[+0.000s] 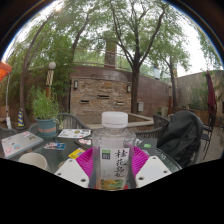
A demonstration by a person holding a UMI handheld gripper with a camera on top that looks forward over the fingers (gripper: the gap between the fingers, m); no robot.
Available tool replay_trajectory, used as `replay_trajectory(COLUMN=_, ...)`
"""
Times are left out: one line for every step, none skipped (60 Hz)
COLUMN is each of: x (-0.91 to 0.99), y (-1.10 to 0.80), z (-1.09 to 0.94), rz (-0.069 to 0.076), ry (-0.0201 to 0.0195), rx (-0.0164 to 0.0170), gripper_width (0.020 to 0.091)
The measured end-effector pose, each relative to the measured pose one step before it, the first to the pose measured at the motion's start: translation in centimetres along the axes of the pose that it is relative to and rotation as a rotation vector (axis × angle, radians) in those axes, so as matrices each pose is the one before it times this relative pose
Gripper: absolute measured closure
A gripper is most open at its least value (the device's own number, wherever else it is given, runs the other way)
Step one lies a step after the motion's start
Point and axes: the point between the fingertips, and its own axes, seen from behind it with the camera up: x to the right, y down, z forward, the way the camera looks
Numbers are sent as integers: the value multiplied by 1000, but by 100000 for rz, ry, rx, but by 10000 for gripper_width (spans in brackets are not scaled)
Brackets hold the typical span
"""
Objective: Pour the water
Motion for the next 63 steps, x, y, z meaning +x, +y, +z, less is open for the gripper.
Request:
replay_trajectory(x=140, y=174, z=-23, rz=378, ry=188, rx=-686, gripper_width=634)
replay_trajectory(x=-9, y=-34, z=64, rz=-41, ry=244, rx=-81, gripper_width=633)
replay_trajectory(x=160, y=143, z=48, rz=-82, ry=-3, rx=-198, gripper_width=634)
replay_trajectory(x=126, y=65, z=61, rz=-52, ry=-39, rx=54, gripper_width=634)
replay_trajectory(x=97, y=54, z=-8, rz=-6, ry=102, rx=98, gripper_width=630)
replay_trajectory(x=105, y=30, z=59, rz=-16, ry=69, rx=234, gripper_width=630)
replay_trajectory(x=56, y=34, z=43, rz=-142, ry=-56, rx=165, gripper_width=616)
replay_trajectory(x=32, y=38, z=16, rz=-163, ry=-10, rx=99, gripper_width=614)
replay_trajectory(x=-551, y=-554, z=-276, rz=-188, ry=131, rx=-383, gripper_width=588)
replay_trajectory(x=-53, y=-28, z=-31, rz=-9, ry=0, rx=-60, gripper_width=571)
replay_trajectory(x=-415, y=-297, z=-175, rz=162, ry=-1, rx=-122, gripper_width=551)
replay_trajectory(x=630, y=405, z=137, rz=158, ry=-219, rx=-235, gripper_width=528)
replay_trajectory(x=359, y=435, z=245, rz=379, ry=-149, rx=-21, gripper_width=510)
replay_trajectory(x=23, y=23, z=-74, rz=217, ry=-119, rx=-286, gripper_width=489)
replay_trajectory(x=-47, y=32, z=-94, rz=274, ry=-340, rx=-379, gripper_width=471)
replay_trajectory(x=-416, y=-703, z=-644, rz=-19, ry=-374, rx=-760, gripper_width=458)
replay_trajectory(x=-196, y=77, z=-129, rz=39, ry=-714, rx=-784, gripper_width=448)
replay_trajectory(x=-172, y=131, z=-176, rz=-130, ry=-645, rx=-921, gripper_width=428)
replay_trajectory(x=-46, y=137, z=-227, rz=-52, ry=-151, rx=-1190, gripper_width=397)
replay_trajectory(x=-31, y=88, z=-246, rz=-56, ry=-19, rx=-968, gripper_width=359)
replay_trajectory(x=576, y=39, z=-601, rz=-15, ry=-28, rx=-604, gripper_width=318)
replay_trajectory(x=93, y=-62, z=-301, rz=-53, ry=239, rx=-192, gripper_width=274)
replay_trajectory(x=29, y=-220, z=-333, rz=-65, ry=127, rx=253, gripper_width=254)
replay_trajectory(x=7, y=-176, z=-368, rz=-66, ry=83, rx=87, gripper_width=248)
replay_trajectory(x=367, y=-37, z=-444, rz=-11, ry=683, rx=-255, gripper_width=246)
replay_trajectory(x=153, y=-155, z=-336, rz=-157, ry=820, rx=-182, gripper_width=250)
replay_trajectory(x=233, y=-151, z=-415, rz=-265, ry=822, rx=-176, gripper_width=251)
replay_trajectory(x=80, y=-67, z=-453, rz=-255, ry=620, rx=-285, gripper_width=250)
replay_trajectory(x=126, y=-27, z=-679, rz=-141, ry=280, rx=-288, gripper_width=250)
replay_trajectory(x=106, y=-208, z=-551, rz=15, ry=146, rx=-364, gripper_width=250)
replay_trajectory(x=-13, y=-87, z=-587, rz=196, ry=19, rx=-340, gripper_width=251)
replay_trajectory(x=-44, y=-82, z=-611, rz=424, ry=-94, rx=-420, gripper_width=252)
replay_trajectory(x=-81, y=-35, z=-649, rz=558, ry=-224, rx=-567, gripper_width=252)
replay_trajectory(x=-223, y=111, z=-381, rz=703, ry=-292, rx=-653, gripper_width=252)
replay_trajectory(x=-113, y=-3, z=-748, rz=904, ry=-175, rx=-784, gripper_width=252)
replay_trajectory(x=-114, y=-4, z=-793, rz=953, ry=-167, rx=-801, gripper_width=252)
replay_trajectory(x=-114, y=-25, z=-801, rz=848, ry=-221, rx=-694, gripper_width=251)
replay_trajectory(x=-121, y=90, z=-562, rz=741, ry=-275, rx=-572, gripper_width=252)
replay_trajectory(x=-86, y=-35, z=-871, rz=614, ry=-115, rx=-530, gripper_width=252)
replay_trajectory(x=-73, y=-62, z=-891, rz=659, ry=59, rx=-422, gripper_width=252)
replay_trajectory(x=-67, y=-70, z=-922, rz=621, ry=191, rx=-396, gripper_width=249)
replay_trajectory(x=6, y=70, z=-593, rz=504, ry=304, rx=-252, gripper_width=250)
replay_trajectory(x=34, y=-73, z=-956, rz=175, ry=272, rx=-218, gripper_width=250)
replay_trajectory(x=-13, y=-121, z=-953, rz=-51, ry=67, rx=-25, gripper_width=251)
replay_trajectory(x=-16, y=-74, z=-881, rz=-203, ry=-203, rx=73, gripper_width=251)
replay_trajectory(x=-256, y=-5, z=-607, rz=-360, ry=-124, rx=176, gripper_width=250)
replay_trajectory(x=-61, y=-81, z=-892, rz=-315, ry=-188, rx=141, gripper_width=252)
replay_trajectory(x=-32, y=-51, z=-881, rz=-250, ry=-102, rx=36, gripper_width=252)
replay_trajectory(x=-36, y=-18, z=-864, rz=-176, ry=-108, rx=-8, gripper_width=253)
replay_trajectory(x=69, y=46, z=-903, rz=-182, ry=-293, rx=-24, gripper_width=254)
replay_trajectory(x=-252, y=40, z=-526, rz=-234, ry=-255, rx=-106, gripper_width=255)
replay_trajectory(x=-75, y=27, z=-806, rz=-173, ry=-295, rx=-125, gripper_width=256)
replay_trajectory(x=-61, y=39, z=-772, rz=-55, ry=-239, rx=-52, gripper_width=257)
replay_trajectory(x=8, y=65, z=-745, rz=45, ry=-151, rx=-151, gripper_width=259)
replay_trajectory(x=201, y=148, z=-848, rz=167, ry=-219, rx=-136, gripper_width=259)
replay_trajectory(x=-26, y=102, z=-448, rz=119, ry=-135, rx=-213, gripper_width=259)
replay_trajectory(x=55, y=59, z=-656, rz=158, ry=-191, rx=-58, gripper_width=258)
replay_trajectory(x=108, y=54, z=-606, rz=313, ry=-160, rx=29, gripper_width=257)
replay_trajectory(x=130, y=34, z=-567, rz=513, ry=-69, rx=132, gripper_width=257)
replay_trajectory(x=162, y=66, z=-594, rz=843, ry=-37, rx=376, gripper_width=256)
replay_trajectory(x=214, y=-14, z=-497, rz=850, ry=161, rx=437, gripper_width=256)
replay_trajectory(x=283, y=-57, z=-298, rz=998, ry=88, rx=643, gripper_width=255)
replay_trajectory(x=192, y=18, z=-385, rz=740, ry=-66, rx=474, gripper_width=255)
